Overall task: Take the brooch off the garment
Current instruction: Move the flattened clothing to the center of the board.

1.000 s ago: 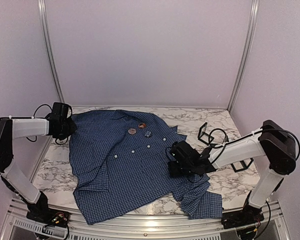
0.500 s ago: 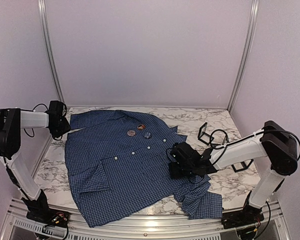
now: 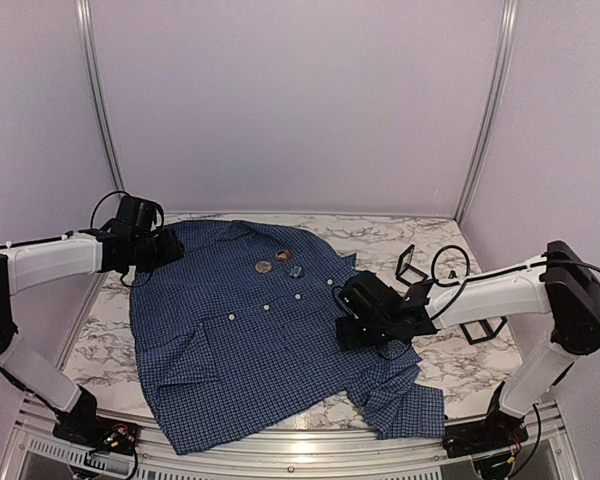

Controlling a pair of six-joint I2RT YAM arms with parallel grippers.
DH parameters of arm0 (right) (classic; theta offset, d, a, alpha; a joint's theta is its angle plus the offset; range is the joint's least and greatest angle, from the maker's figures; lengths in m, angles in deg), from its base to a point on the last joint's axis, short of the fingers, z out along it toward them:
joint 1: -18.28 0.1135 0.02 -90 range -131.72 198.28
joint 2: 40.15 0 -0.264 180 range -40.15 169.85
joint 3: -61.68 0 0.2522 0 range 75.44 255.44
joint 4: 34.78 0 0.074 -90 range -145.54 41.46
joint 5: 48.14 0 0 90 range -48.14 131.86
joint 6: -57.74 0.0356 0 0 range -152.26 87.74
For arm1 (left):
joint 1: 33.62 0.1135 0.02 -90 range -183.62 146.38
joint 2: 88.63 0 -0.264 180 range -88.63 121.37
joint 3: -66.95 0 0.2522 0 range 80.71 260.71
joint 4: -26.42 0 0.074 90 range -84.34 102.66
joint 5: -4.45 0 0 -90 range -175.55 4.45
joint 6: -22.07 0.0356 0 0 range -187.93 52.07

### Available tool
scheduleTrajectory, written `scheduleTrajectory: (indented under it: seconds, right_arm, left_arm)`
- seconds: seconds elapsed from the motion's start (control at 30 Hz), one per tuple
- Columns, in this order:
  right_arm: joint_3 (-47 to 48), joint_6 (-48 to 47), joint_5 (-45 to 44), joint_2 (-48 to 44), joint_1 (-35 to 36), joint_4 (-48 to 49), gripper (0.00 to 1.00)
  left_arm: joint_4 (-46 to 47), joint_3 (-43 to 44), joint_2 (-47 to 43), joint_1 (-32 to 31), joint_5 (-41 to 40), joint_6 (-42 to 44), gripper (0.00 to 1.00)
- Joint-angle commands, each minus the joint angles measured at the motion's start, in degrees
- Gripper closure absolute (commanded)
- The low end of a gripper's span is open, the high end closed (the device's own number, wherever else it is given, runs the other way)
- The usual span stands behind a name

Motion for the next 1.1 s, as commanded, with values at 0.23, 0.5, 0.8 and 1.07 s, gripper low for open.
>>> scheduleTrajectory:
  seconds: [0.23,0.5,0.8,1.07]
  right_arm:
    - [20.1,-7.1,0.0,9.5,-7.3,-3.4,0.38]
    - [26.9,-10.5,0.5,19.6,-11.5,-1.6,0.49]
    - [20.6,-7.5,3.6,22.0,-11.4,0.7,0.59]
    - [19.0,-5.5,3.6,21.3,-7.0,-2.3,0.61]
  left_arm:
    - [9.6,-0.4,11.0,-17.8,6.5,-6.9,0.41]
    - [14.6,2.6,20.3,-19.5,9.6,-8.7,0.45]
    - [18.3,-8.7,17.3,-19.8,9.6,-11.6,0.48]
    - [20.4,-18.6,10.8,-19.9,8.5,-12.2,0.48]
